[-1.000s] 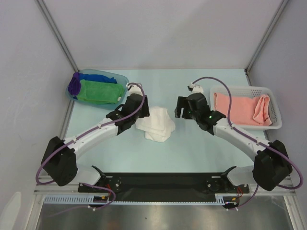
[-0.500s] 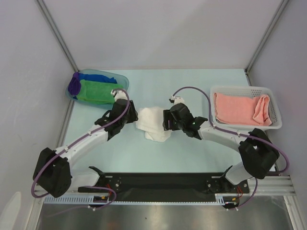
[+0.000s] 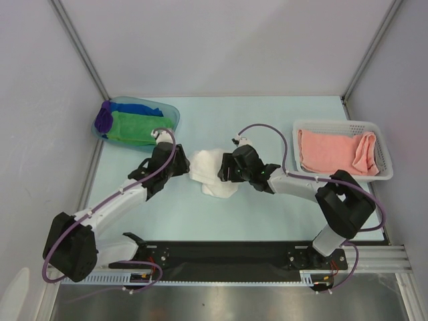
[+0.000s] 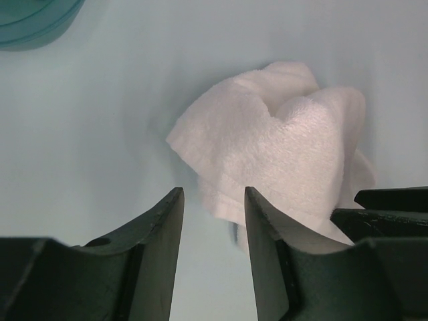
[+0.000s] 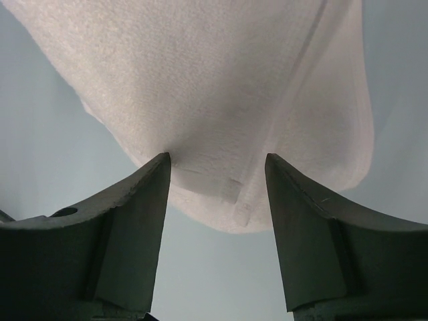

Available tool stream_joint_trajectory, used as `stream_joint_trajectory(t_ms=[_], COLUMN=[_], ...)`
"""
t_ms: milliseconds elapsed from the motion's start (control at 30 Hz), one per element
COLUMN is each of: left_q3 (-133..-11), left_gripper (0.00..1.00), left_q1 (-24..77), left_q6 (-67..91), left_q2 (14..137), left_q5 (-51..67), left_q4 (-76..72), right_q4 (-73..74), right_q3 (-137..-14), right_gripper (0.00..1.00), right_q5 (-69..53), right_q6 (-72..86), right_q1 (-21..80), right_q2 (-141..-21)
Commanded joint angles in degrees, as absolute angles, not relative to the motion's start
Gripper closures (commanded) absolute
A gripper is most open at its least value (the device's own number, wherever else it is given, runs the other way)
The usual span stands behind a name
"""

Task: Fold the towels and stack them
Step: Flatten out the crumpled towel

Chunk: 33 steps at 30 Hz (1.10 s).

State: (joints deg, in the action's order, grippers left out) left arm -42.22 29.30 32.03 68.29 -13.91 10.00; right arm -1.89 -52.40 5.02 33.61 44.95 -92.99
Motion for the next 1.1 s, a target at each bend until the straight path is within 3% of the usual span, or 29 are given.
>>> stream_joint_trajectory(t_ms=[0,133,433,633,833,900,1067], left_q3=[-41.5,-41.1,-40.8,-40.5,-39.9,-40.0,-40.8], left_gripper=[0.53,0.54,0.54,0.55,0.51,0.49,0.48], left_q1=[28.4,28.1,27.8,27.7,27.7,27.7,27.6], left_q6=[32.1,32.0,31.7,31.6,32.0,32.2,32.8], left_q2=[66.0,65.8,65.6,65.5,66.4,66.8,69.5], left_q5=[-12.5,-12.1,-11.5,-11.4,-9.6,-8.7,-6.5], left_q4=[8.0,8.0,8.0,8.1,6.2,5.5,3.6], right_q4=[-5.7,-6.8,-8.6,-8.4,-1.2,1.6,9.5], right_q3=[-52.5,-52.6,-51.2,-51.2,-51.4,-51.0,-50.2], right_gripper=[0.37,0.42,0.42,0.68,0.96,1.0,1.0], right_q5=[4.4,3.8,3.4,3.6,7.7,8.7,12.3], right_q6=[36.1,36.9,38.8,39.3,37.3,36.2,32.3], right_q1=[45.2,45.3,45.3,45.2,42.3,40.5,35.7], right_q2=[-93.9,-94.8,-95.7,-95.0,-87.1,-84.1,-74.0])
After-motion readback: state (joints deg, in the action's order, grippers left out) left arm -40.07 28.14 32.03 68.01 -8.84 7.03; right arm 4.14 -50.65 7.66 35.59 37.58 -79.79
